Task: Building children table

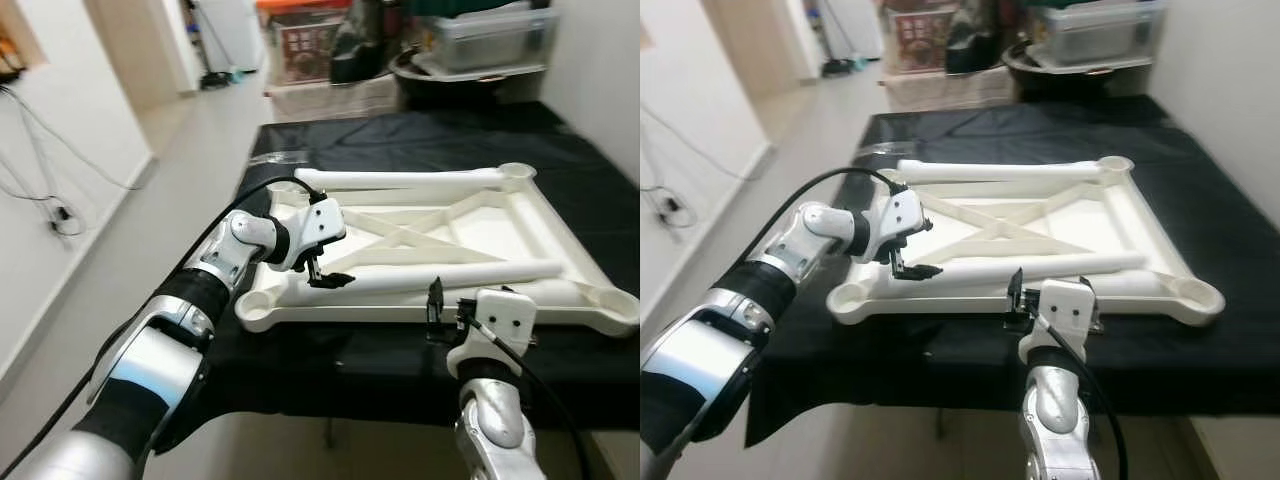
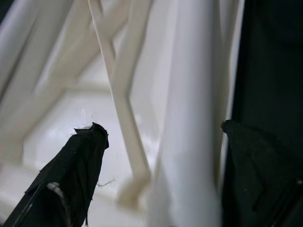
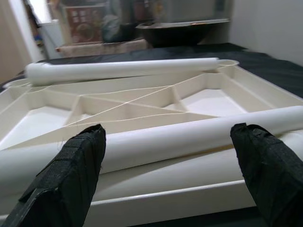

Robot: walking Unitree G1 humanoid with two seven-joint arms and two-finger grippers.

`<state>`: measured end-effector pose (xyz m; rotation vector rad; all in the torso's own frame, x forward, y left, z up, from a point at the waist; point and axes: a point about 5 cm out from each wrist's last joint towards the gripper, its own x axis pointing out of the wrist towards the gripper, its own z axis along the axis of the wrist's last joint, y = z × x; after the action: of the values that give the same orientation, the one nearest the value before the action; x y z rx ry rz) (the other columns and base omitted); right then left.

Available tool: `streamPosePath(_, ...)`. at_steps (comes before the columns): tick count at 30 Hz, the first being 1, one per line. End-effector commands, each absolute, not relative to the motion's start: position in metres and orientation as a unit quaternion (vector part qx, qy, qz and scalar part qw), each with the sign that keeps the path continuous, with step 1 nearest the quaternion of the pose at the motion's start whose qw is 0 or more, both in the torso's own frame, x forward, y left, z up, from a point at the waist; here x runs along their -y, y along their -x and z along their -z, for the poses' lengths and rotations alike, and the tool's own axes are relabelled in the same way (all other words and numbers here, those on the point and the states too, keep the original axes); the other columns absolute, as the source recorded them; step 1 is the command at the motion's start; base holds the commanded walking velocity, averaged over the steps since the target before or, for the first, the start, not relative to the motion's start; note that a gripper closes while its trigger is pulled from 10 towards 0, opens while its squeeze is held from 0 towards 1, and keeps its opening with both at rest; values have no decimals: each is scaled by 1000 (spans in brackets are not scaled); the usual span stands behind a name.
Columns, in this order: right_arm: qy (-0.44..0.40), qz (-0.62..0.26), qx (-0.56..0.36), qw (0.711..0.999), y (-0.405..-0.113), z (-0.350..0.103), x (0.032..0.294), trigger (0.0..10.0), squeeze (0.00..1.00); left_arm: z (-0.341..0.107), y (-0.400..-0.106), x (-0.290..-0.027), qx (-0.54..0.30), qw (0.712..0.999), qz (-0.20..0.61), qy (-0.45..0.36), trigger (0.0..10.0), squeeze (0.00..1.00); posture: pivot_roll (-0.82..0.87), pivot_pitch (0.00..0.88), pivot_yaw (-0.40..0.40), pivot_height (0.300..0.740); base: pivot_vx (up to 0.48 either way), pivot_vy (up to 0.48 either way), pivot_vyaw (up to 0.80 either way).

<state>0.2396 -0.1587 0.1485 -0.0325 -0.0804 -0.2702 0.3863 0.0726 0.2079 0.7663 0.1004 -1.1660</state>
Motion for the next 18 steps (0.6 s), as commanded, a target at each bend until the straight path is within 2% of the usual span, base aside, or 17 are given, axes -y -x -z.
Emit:
streamPosePath(1, 1, 130, 35, 991, -237, -149, 152, 10000, 0, -212, -389, -80, -72, 751, 541, -373, 10000, 176, 140, 0, 94, 740, 0, 0, 0)
streamPosePath(3, 1, 130, 32, 991, -237, -149, 152, 10000, 0, -212, -389, -82, -86, 744, 546, -374, 10000, 176, 140, 0, 94, 740, 0, 0, 0)
streamPosePath(4, 0, 130, 30, 991, -237, -149, 152, 10000, 0, -212, -390, -85, -98, 743, 547, -373, 10000, 1000, 148, 0, 97, 740, 0, 0, 0)
streamPosePath(11, -1, 131, 30, 991, -235, -151, 152, 10000, 0, -212, -393, -94, -124, 746, 536, -376, 10000, 1000, 150, 4, 110, 740, 0, 0, 0)
streamPosePath(12, -1, 132, 29, 991, -234, -151, 152, 10000, 0, -210, -393, -95, -128, 746, 533, -378, 10000, 0, 148, 12, 116, 740, 0, 0, 0)
streamPosePath(18, -1, 135, 25, 990, -228, -153, 152, 10000, 0, -203, -393, -97, -140, 735, 528, -402, 10000, 0, 144, 37, 130, 740, 0, 0, 0)
